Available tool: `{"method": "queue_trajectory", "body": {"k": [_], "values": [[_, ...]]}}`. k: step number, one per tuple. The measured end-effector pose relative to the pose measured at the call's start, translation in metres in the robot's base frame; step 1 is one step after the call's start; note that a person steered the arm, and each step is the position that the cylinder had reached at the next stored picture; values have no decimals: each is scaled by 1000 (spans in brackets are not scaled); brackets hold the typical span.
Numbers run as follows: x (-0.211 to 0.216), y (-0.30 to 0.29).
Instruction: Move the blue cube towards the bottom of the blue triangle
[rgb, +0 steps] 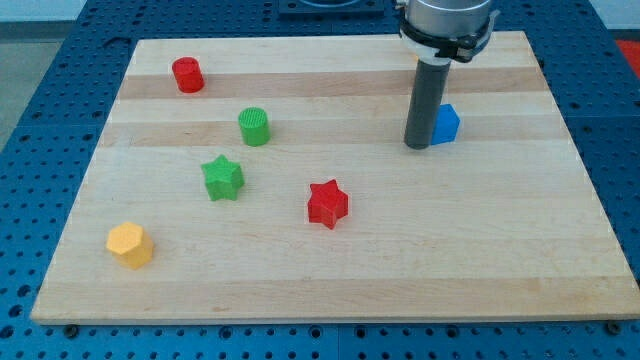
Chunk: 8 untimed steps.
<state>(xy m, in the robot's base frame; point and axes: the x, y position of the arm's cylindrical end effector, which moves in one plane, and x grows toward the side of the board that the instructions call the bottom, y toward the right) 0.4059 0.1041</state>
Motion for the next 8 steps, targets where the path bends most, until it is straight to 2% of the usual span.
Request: {"method": "queue_trajectory", "body": {"k": [1, 2, 3, 6, 8], "values": [[5, 2], [35, 6], [35, 41], [-25, 35], [-26, -2]]}}
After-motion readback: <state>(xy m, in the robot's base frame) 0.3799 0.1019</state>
